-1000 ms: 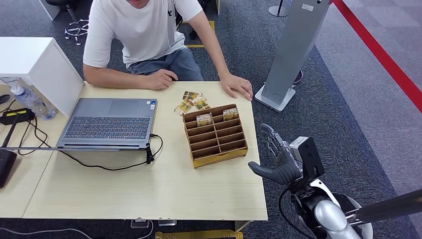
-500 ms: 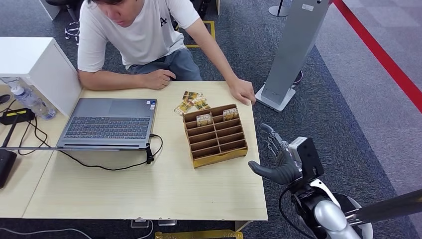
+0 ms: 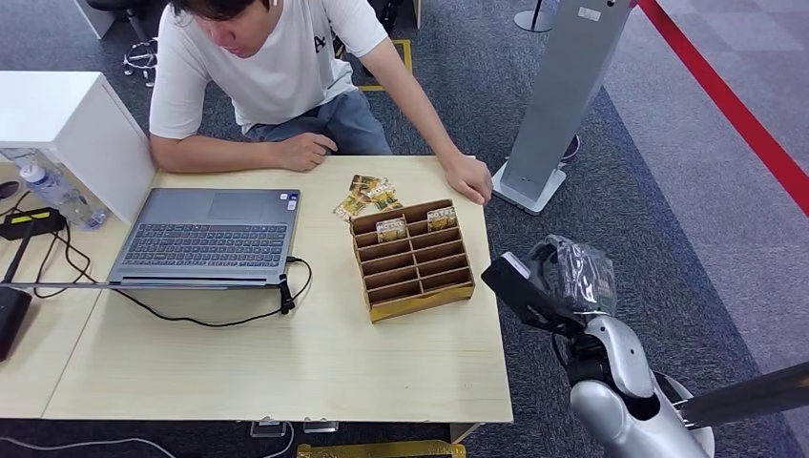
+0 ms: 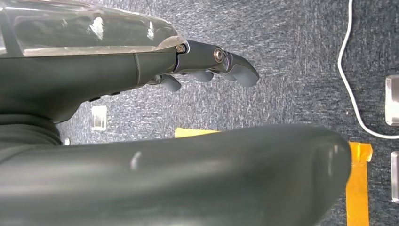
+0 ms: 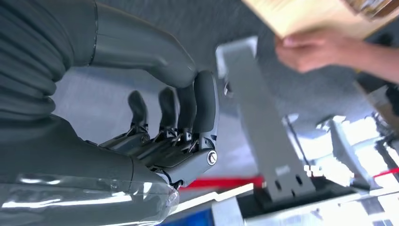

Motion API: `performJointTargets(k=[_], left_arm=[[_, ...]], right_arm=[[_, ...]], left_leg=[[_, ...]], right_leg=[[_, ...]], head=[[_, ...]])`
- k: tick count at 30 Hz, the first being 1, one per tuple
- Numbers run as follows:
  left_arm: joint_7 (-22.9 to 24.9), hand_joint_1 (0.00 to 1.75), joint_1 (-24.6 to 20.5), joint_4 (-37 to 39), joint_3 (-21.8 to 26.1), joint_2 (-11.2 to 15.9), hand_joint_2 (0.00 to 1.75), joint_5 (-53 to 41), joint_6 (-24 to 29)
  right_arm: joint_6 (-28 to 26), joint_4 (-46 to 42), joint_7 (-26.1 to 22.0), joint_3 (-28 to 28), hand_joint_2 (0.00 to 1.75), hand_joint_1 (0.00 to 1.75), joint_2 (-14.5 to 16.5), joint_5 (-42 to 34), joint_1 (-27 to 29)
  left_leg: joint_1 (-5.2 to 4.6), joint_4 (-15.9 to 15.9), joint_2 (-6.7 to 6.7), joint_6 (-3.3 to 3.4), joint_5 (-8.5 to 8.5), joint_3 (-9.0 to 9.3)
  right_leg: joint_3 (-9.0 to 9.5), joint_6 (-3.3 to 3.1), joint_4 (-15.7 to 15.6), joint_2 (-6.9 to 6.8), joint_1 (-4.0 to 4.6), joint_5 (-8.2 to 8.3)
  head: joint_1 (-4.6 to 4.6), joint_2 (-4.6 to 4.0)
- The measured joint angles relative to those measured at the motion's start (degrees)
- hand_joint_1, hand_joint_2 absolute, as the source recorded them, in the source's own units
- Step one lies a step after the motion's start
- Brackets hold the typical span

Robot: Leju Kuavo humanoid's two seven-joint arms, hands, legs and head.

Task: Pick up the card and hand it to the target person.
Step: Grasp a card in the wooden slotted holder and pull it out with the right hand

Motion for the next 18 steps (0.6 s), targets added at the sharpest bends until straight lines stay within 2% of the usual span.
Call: performJointTargets(k=[4, 8, 11, 18], left_arm=[[-0.2, 0.0, -0.1, 0.0, 0.0, 0.0, 0.0, -0.4, -0.2], [-0.1, 0.0, -0.1, 0.0, 0.0, 0.0, 0.0, -0.9, -0.5], [0.2, 0.0, -0.3, 0.0, 0.0, 0.0, 0.0, -1.2, -0.6], [1.0, 0.0, -1.1, 0.0, -0.1, -0.1, 0.0, -1.9, -1.0]], right_arm=[[3.8, 0.3, 2.0, 1.9, 1.75, 0.8, 0.8, 7.0, -4.3], [6.6, 1.8, 1.4, 4.2, 1.75, 0.64, 2.0, 8.9, -8.4], [7.9, 4.4, 0.5, 6.1, 1.75, 0.61, 3.1, 9.2, -11.4], [6.3, 15.2, -2.7, 11.0, 1.75, 0.85, 6.5, 7.3, -18.5]], left_leg=[[0.0, 0.0, 0.0, 0.0, 0.01, 0.0], [0.0, 0.0, -0.01, 0.0, 0.01, -0.02], [0.0, 0.0, -0.03, 0.0, 0.01, -0.04], [0.0, 0.0, -0.07, -0.01, 0.03, -0.07]], right_leg=[[0.01, 0.0, 0.0, -0.01, 0.0, 0.0], [0.01, 0.0, 0.0, -0.02, 0.0, 0.0], [0.01, 0.0, 0.0, -0.06, 0.0, 0.0], [-0.01, 0.0, 0.0, -0.1, 0.0, 0.0]], head=[[0.03, 0.0], [0.05, 0.0], [0.04, 0.0], [0.03, 0.0]])
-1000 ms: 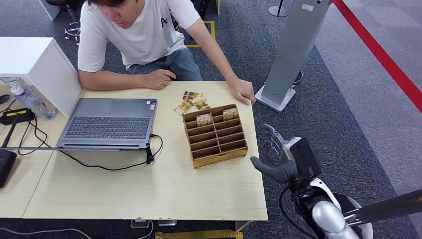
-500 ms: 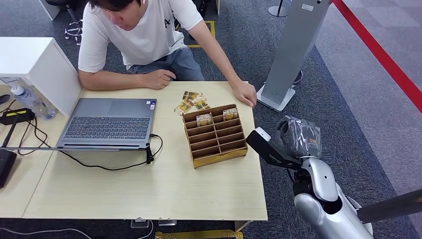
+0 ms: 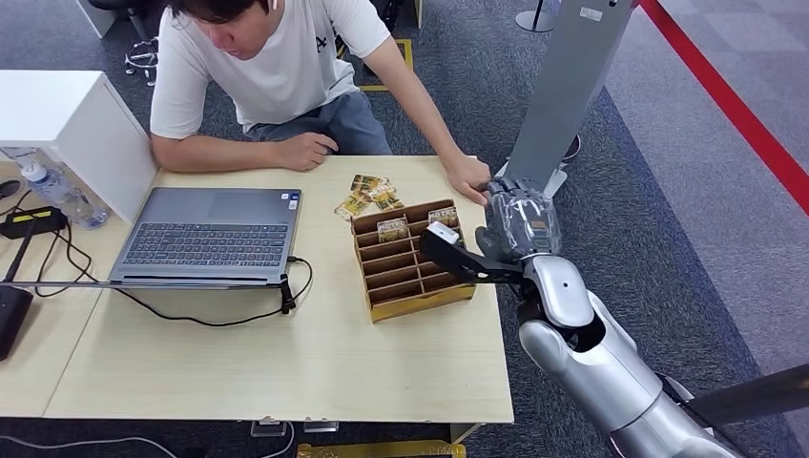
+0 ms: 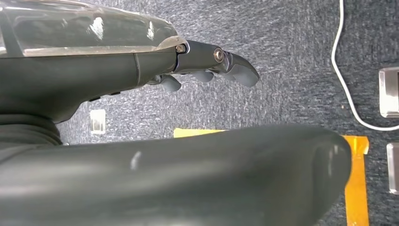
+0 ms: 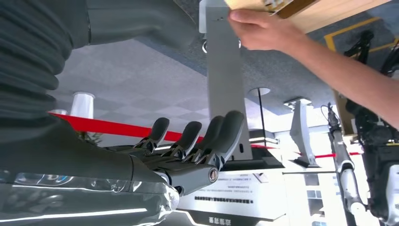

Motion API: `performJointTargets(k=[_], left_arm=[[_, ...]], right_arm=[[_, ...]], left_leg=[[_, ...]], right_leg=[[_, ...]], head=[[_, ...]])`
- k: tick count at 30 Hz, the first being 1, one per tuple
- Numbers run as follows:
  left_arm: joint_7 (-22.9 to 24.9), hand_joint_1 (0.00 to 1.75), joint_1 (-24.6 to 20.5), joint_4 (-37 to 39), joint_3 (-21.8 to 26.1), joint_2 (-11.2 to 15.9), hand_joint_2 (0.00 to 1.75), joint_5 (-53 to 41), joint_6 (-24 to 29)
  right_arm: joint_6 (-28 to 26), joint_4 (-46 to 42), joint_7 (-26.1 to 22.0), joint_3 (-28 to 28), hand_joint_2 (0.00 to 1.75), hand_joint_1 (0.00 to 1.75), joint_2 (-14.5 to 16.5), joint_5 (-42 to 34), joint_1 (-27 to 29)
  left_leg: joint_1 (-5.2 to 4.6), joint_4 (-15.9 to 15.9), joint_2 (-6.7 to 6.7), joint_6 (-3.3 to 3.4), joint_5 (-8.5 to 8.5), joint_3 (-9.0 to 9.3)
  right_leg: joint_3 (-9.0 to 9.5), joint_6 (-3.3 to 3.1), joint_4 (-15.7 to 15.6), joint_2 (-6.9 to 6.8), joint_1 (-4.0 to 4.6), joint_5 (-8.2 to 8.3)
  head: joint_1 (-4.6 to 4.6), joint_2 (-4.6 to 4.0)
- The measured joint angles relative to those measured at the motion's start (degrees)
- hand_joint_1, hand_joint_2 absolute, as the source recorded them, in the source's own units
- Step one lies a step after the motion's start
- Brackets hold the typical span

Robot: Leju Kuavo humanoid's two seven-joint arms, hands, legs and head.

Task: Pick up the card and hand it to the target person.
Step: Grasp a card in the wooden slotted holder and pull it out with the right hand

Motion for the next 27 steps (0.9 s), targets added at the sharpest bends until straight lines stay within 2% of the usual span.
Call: performJointTargets(k=[6, 7, 15, 20, 27], left_arm=[[0.5, 0.0, -0.3, 0.0, 0.0, 0.0, 0.0, -0.1, 0.0], [0.5, 0.0, -0.3, 0.0, 0.0, 0.0, 0.0, -0.1, 0.0], [0.5, 0.0, -0.3, 0.0, 0.0, 0.0, 0.0, -0.1, -0.1], [0.5, 0.0, -0.2, 0.0, 0.0, 0.0, 0.0, -0.1, -0.1], [0.4, 0.0, 0.0, 0.0, 0.0, 0.0, 0.0, 0.1, -0.1]], right_arm=[[-3.5, 9.6, -1.9, 2.5, 1.75, 1.31, 2.6, -2.1, -4.4], [-3.9, 11.0, -2.3, 2.8, 1.75, 1.32, 3.0, -2.3, -5.0], [-6.6, 21.6, -4.9, 4.9, 1.75, 1.31, 6.5, -3.5, -9.2], [-7.2, 26.5, -6.0, 5.9, 1.75, 0.98, 8.4, -4.6, -11.1], [-7.3, 30.5, -6.8, 7.3, 1.75, 0.96, 10.4, -5.8, -12.0]], left_leg=[[0.0, 0.0, -0.05, 0.0, 0.0, -0.02], [0.0, 0.0, -0.06, 0.0, 0.0, -0.02], [0.0, 0.0, -0.06, 0.0, 0.01, -0.01], [0.0, 0.0, -0.06, 0.0, 0.01, -0.01], [0.0, 0.0, -0.06, 0.0, 0.01, -0.02]], right_leg=[[-0.01, 0.0, 0.0, -0.01, 0.0, 0.0], [-0.01, 0.0, 0.0, -0.01, 0.0, 0.0], [-0.02, 0.0, 0.0, -0.01, 0.0, 0.0], [-0.02, 0.0, 0.0, 0.0, 0.0, 0.0], [-0.03, 0.0, 0.0, 0.0, 0.0, 0.0]], head=[[0.02, 0.0], [0.04, 0.0], [-0.03, 0.0], [-0.01, 0.0], [0.03, 0.0]])
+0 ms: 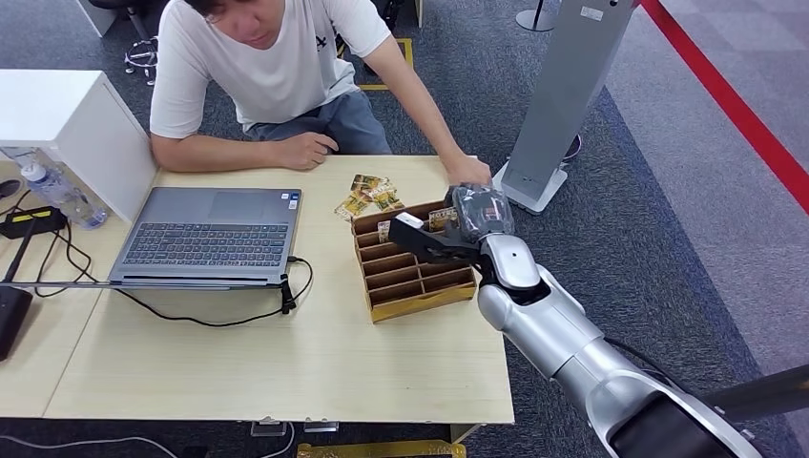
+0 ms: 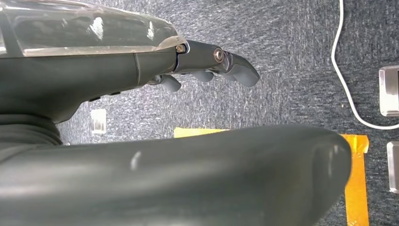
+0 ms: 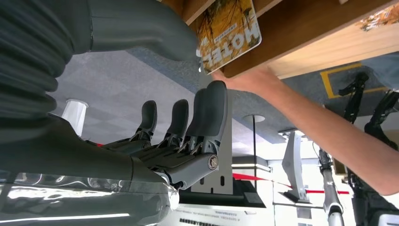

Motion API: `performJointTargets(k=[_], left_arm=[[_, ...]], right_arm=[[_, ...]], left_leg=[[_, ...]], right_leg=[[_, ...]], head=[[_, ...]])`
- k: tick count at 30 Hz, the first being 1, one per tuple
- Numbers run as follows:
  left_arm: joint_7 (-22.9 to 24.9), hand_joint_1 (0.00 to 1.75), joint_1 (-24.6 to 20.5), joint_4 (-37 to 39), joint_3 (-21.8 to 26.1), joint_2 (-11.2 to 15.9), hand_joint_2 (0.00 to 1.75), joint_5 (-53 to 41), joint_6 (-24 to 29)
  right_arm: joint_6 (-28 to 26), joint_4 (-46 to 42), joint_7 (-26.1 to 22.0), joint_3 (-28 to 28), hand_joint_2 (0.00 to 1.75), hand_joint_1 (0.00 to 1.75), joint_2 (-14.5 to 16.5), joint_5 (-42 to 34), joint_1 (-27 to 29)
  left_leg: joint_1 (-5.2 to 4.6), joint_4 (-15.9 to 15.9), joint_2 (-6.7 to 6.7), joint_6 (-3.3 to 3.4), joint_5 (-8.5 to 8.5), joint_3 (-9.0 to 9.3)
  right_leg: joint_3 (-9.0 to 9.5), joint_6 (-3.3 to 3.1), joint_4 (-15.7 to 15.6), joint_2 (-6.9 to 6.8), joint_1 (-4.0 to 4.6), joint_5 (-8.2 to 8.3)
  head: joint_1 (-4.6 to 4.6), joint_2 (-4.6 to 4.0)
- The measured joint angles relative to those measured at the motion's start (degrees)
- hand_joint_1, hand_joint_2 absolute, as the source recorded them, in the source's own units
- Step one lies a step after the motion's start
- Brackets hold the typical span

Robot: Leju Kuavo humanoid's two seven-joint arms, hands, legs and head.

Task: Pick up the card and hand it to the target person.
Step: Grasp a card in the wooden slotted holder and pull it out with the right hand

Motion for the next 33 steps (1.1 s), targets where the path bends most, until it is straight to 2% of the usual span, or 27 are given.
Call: performJointTargets(k=[17, 28, 33], left_arm=[[-0.3, 0.0, 0.3, 0.0, 0.0, 0.0, 0.0, 0.5, 0.0], [-0.4, 0.0, 0.3, 0.0, -0.1, 0.0, 0.0, 0.4, 0.0], [-0.4, 0.0, 0.2, 0.0, -0.7, 0.0, 0.0, 0.0, 0.0]], right_arm=[[-0.4, 5.3, -0.7, 2.9, 1.75, 1.03, 2.6, -1.6, -1.8], [-1.9, 7.5, -1.0, 3.9, 1.75, 0.79, 3.7, -2.7, -4.2], [-1.9, 8.4, -0.2, 4.4, 1.75, 0.81, 3.7, -2.6, -5.3]], left_leg=[[0.0, 0.0, 0.0, 0.0, 0.0, 0.01], [0.0, 0.0, 0.01, 0.0, 0.0, 0.02], [0.0, 0.0, 0.01, 0.0, 0.0, 0.02]], right_leg=[[0.0, 0.0, 0.0, 0.0, 0.0, 0.0], [0.0, 0.0, 0.0, 0.01, 0.0, 0.0], [-0.02, 0.0, 0.0, 0.01, 0.0, 0.0]], head=[[-0.01, 0.0], [-0.03, 0.0], [0.0, 0.0]])
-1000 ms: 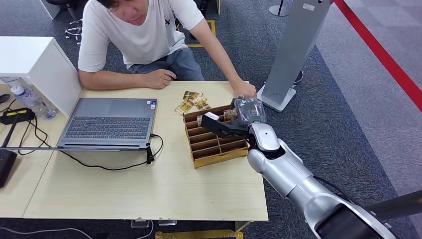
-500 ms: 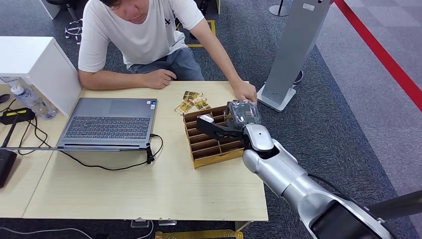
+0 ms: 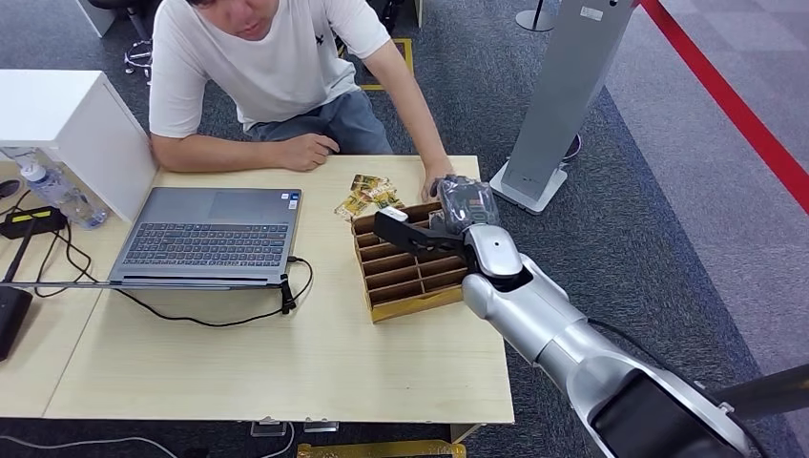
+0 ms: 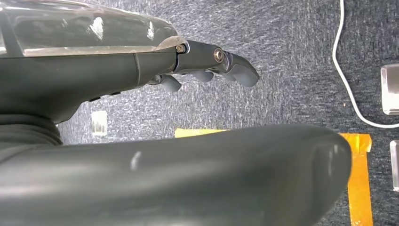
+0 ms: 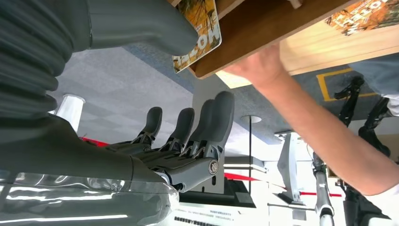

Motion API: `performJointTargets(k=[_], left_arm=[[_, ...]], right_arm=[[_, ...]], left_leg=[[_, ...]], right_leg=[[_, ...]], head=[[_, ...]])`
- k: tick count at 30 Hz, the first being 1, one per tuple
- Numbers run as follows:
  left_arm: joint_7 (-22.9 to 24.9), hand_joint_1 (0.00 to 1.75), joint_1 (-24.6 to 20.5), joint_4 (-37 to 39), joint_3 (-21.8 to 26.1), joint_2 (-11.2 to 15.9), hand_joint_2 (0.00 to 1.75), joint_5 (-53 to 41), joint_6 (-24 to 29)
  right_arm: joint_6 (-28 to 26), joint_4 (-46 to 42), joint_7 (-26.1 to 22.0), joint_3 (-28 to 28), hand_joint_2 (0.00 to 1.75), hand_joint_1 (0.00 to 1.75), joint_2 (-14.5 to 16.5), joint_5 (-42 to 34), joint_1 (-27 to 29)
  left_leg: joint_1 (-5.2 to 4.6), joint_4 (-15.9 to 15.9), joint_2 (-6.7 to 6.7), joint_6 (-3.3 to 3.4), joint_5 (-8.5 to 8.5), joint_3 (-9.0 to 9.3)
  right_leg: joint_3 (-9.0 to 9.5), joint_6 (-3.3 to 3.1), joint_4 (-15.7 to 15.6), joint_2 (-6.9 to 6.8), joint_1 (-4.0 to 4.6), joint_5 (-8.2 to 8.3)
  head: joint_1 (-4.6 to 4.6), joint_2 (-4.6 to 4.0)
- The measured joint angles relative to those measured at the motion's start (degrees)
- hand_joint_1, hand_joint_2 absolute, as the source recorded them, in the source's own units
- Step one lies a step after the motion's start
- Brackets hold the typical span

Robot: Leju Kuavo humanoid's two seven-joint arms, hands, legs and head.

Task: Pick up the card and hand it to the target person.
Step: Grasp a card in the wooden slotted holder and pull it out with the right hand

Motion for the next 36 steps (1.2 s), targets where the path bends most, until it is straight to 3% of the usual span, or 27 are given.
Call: performJointTargets(k=[13, 22, 36], left_arm=[[0.3, 0.0, -0.1, 0.0, -0.5, 0.0, 0.0, -0.4, -0.1], [0.3, 0.0, -0.1, 0.0, -0.7, 0.0, 0.0, -0.4, -0.2], [-0.1, 0.0, 0.0, 0.0, -0.7, 0.0, 0.0, 0.4, -0.1]], right_arm=[[0.0, 2.2, 0.9, 0.6, 1.75, 0.96, -0.5, -1.0, -0.3], [-0.3, 3.6, 0.6, 0.7, 1.75, 0.93, -0.8, -1.4, -0.2], [-0.7, 3.3, 0.3, 0.7, 1.75, 1.1, -0.9, -1.6, 1.1]], left_leg=[[0.0, 0.0, 0.01, 0.0, 0.0, 0.01], [0.0, 0.0, 0.01, 0.0, 0.0, 0.01], [0.0, 0.0, 0.02, 0.0, 0.0, 0.02]], right_leg=[[-0.01, 0.0, 0.0, 0.01, 0.0, 0.0], [-0.01, 0.0, 0.0, 0.02, 0.0, 0.0], [0.0, 0.0, 0.0, 0.02, 0.0, 0.0]], head=[[-0.02, 0.0], [-0.02, 0.0], [0.0, 0.0]])
